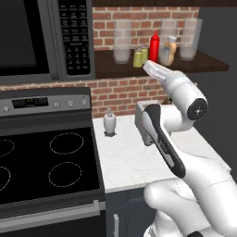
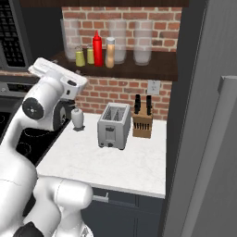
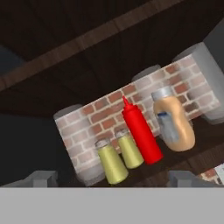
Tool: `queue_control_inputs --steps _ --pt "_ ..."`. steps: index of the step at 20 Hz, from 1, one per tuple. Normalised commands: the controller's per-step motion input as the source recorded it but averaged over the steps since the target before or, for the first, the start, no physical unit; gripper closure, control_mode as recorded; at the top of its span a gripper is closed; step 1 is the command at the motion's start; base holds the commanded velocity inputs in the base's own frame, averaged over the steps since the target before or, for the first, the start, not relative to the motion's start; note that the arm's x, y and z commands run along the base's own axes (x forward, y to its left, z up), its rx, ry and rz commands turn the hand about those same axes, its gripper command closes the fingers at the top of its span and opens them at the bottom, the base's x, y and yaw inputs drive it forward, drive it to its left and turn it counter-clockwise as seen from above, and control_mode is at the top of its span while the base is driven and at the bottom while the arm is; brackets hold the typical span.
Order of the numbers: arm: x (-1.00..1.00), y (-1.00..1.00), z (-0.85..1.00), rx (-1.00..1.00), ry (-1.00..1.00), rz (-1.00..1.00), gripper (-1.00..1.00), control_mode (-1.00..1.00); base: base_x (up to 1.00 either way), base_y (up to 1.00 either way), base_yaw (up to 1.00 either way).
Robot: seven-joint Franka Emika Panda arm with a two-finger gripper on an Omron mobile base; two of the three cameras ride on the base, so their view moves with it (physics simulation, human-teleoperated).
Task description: Put the shaker and condiment bottle from the counter next to their counterparts in the cabinet.
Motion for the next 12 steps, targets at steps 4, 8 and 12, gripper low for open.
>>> queue_control_inputs --steps 4,8,12 --pt "-0.94 0.00 -0.19 0.01 0.01 -0.07 -1.00 -1.00 0.00 0.00 0.00" --pt "-0.95 0.00 -0.34 0.00 0.00 -0.06 -1.00 -1.00 0.00 0.00 0.00" --pt "-1.00 0.01 -0.64 0.00 0.00 -0.04 -1.00 -1.00 0.00 0.00 0.00"
